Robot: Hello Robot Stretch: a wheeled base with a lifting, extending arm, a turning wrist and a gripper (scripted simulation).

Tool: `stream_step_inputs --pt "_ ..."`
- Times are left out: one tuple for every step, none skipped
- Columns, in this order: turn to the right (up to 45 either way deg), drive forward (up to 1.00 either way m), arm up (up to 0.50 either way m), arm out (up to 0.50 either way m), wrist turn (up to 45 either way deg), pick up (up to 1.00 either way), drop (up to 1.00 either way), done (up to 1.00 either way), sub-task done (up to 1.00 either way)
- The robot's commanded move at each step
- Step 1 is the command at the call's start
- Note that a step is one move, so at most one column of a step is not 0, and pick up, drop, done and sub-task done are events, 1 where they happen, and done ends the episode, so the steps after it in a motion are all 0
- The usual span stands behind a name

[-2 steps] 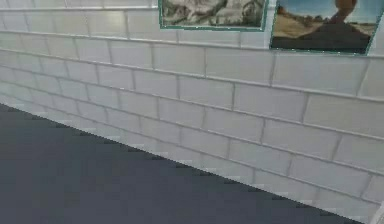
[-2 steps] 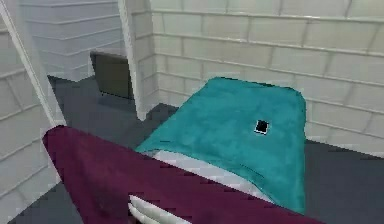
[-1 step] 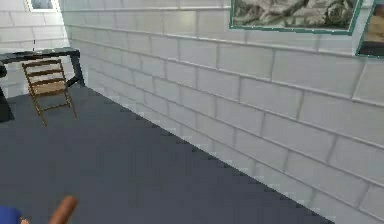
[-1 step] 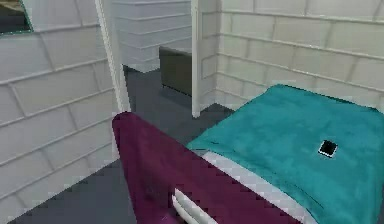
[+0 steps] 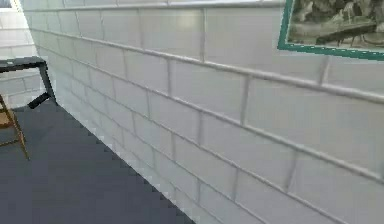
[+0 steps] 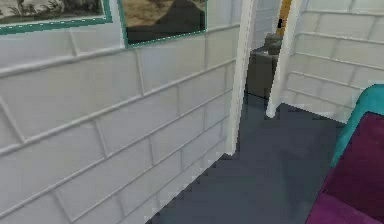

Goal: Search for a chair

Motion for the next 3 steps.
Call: stream_step_inputs --pt "-15.0 0.0 0.0 0.0 0.0 0.0 0.0 0.0 0.0" --pt "-3.0 0.0 0.0 0.0 0.0 0.0 0.0 0.0 0.0" --pt "0.0 0.1 0.0 0.0 0.0 0.0 0.0 0.0 0.0"
